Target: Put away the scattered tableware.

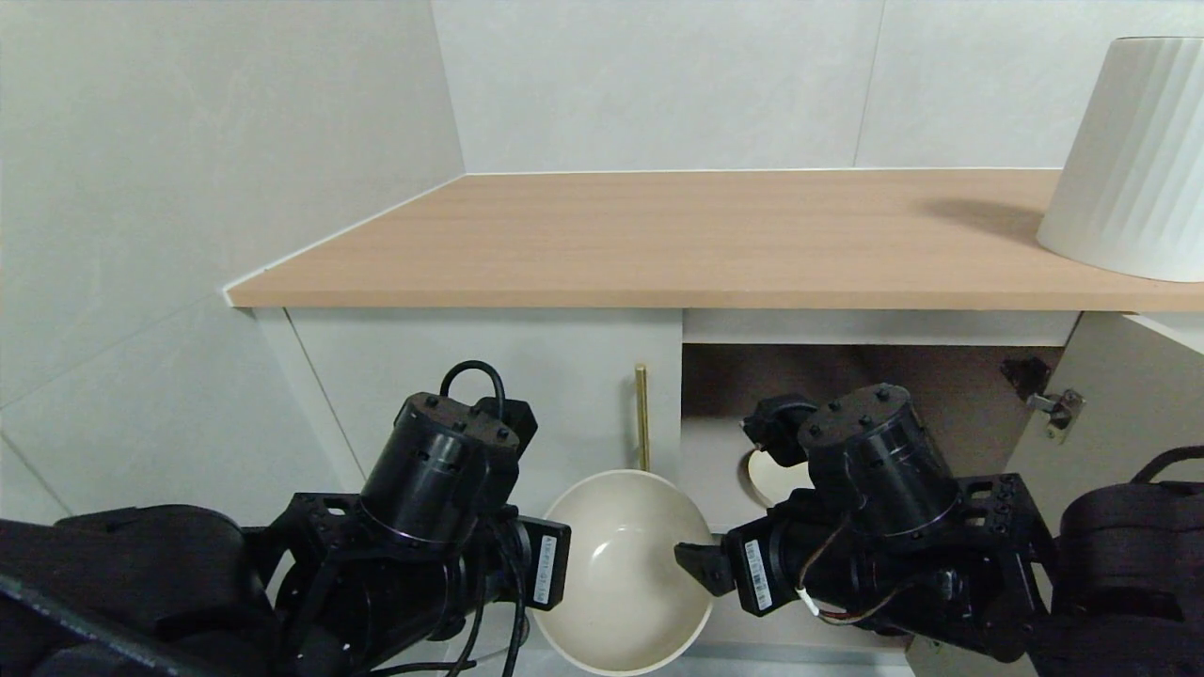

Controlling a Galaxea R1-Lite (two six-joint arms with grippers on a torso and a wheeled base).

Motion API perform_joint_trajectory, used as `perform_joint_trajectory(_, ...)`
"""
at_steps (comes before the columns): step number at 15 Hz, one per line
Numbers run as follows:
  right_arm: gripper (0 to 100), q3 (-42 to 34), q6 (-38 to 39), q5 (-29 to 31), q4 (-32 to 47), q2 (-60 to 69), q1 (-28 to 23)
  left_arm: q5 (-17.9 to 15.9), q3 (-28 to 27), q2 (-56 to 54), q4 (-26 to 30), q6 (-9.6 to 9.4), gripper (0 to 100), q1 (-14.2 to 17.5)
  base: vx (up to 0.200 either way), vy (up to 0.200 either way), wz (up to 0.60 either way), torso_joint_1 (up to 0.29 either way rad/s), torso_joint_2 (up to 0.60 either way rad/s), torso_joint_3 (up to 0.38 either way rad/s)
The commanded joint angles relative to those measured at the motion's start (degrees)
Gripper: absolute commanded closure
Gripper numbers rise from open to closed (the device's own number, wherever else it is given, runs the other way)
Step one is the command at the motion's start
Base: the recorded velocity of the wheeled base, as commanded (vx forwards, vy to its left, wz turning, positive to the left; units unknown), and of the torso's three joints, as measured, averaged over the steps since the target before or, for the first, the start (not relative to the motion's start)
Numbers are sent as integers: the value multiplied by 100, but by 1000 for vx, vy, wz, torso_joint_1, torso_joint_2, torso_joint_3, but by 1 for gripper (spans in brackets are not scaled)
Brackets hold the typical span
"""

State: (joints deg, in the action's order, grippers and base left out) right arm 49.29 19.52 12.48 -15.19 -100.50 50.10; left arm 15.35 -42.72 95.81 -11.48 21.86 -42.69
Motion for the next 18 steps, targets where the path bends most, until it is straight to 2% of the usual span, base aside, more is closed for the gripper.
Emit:
perform_joint_trajectory(1,100,2,-1,0,-2,-31,-1,3,0,-18,6,3,100,-11,0,0,0,0,0,0)
perform_joint_trajectory(15,100,-7,70,-18,-2,-22,17,3,26,-18,6,3,100,-11,0,0,0,0,0,0)
perform_joint_trajectory(16,100,-16,70,-18,-2,-22,17,3,35,-18,6,3,0,-11,0,0,0,0,0,0)
perform_joint_trajectory(18,100,-16,70,-18,-2,-31,17,3,35,-18,6,3,0,-20,0,0,0,0,0,0)
